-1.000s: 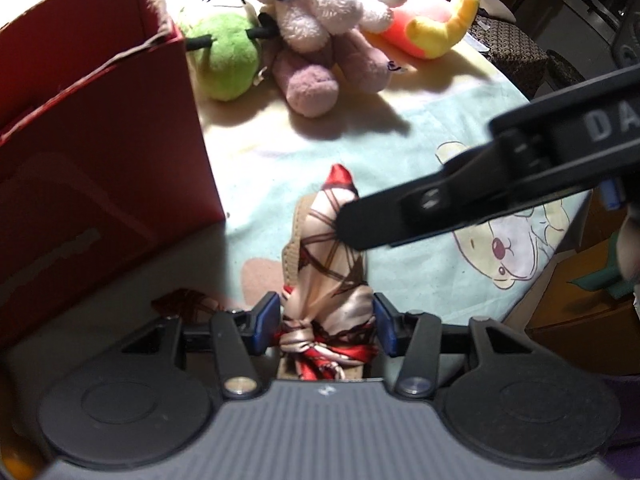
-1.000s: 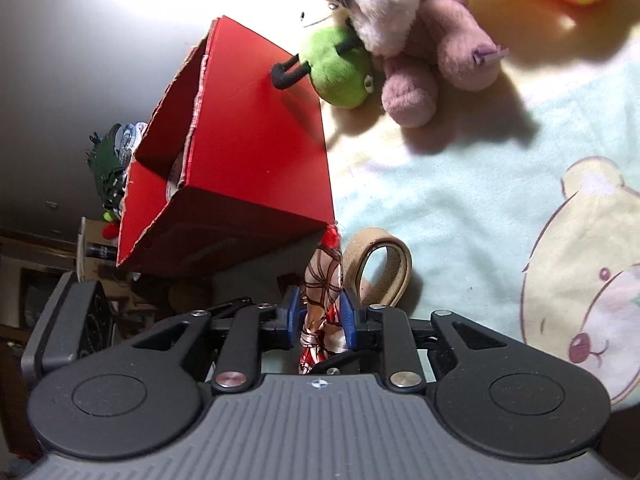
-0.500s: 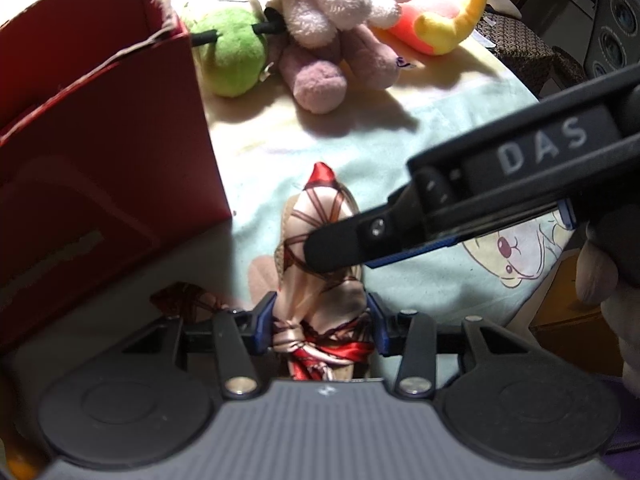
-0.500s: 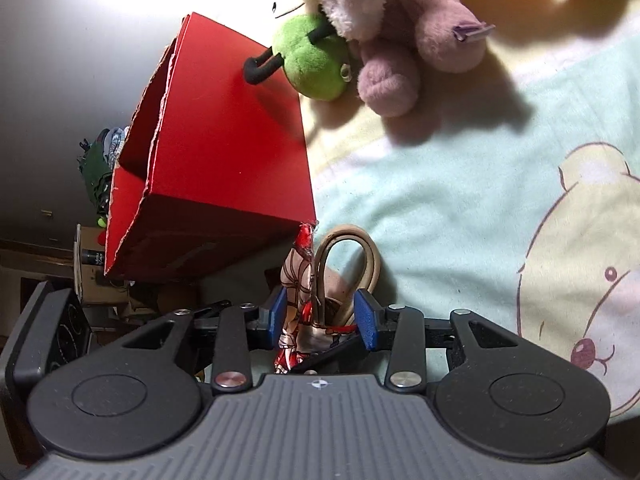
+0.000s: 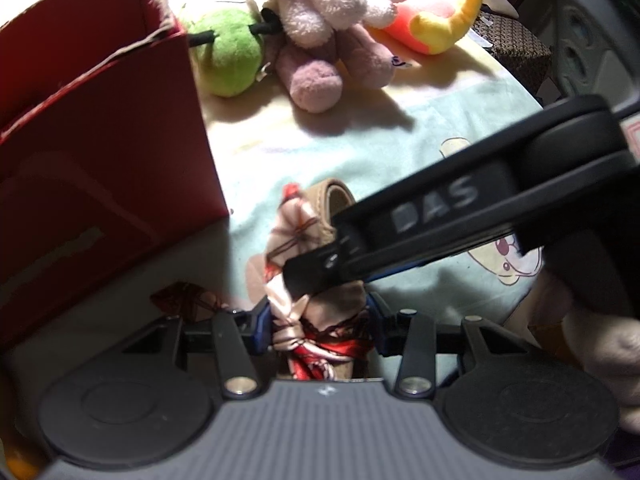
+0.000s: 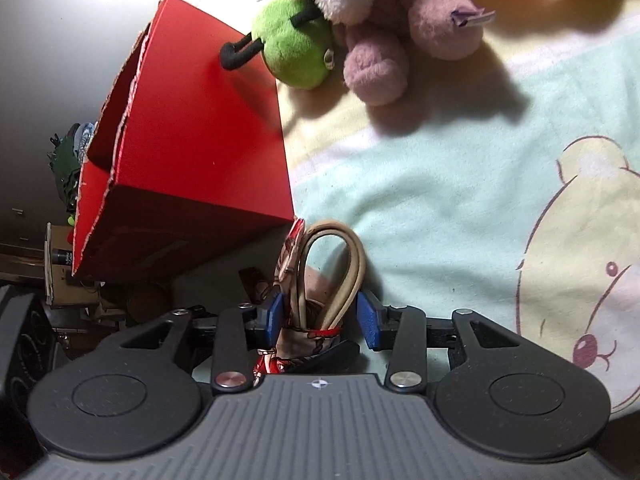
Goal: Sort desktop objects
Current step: 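Lift the scarf item by its strap with the right gripper toward the red box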
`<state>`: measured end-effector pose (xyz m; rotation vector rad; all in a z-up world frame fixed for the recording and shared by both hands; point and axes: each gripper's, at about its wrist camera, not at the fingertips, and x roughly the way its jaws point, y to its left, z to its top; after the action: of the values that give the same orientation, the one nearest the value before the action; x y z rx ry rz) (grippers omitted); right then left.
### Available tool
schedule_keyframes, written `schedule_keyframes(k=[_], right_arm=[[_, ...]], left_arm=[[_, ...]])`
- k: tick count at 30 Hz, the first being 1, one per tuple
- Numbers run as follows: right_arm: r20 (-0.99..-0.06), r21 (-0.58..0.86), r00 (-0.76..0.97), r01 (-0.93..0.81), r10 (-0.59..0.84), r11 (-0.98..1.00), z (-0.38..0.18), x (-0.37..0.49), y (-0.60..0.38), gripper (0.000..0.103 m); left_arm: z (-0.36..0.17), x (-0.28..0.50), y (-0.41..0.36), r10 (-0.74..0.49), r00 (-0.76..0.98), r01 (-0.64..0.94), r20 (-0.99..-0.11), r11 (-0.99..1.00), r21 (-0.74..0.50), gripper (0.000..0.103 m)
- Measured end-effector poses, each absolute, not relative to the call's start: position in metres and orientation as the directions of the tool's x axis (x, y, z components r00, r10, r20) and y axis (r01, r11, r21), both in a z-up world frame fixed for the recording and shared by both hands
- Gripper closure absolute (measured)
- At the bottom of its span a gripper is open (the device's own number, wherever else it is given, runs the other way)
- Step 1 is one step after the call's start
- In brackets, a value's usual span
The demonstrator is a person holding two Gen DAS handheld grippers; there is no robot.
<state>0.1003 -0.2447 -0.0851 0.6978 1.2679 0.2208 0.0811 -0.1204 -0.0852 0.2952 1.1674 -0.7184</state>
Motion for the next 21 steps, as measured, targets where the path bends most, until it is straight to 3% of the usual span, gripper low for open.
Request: schedule_keyframes(k=[5,21], right_arm=[[-0.801,0.585,0.306,0.222,0.514,0.78,-0.083,0.099,-0.243,0.069],[-0.764,0.565,0.471,0.156,0.442,0.81,-0.01,0.08,-0.275,0.07]], left_arm=[[-0.083,0.079,-0.124,-0.362,0.201,0.663,-0.911,0.734,-0.146,0.06],[-0.015,0.081,-0.152,-0.495,0.294,0.728,-0.818,0.67,-0.144,0.06]])
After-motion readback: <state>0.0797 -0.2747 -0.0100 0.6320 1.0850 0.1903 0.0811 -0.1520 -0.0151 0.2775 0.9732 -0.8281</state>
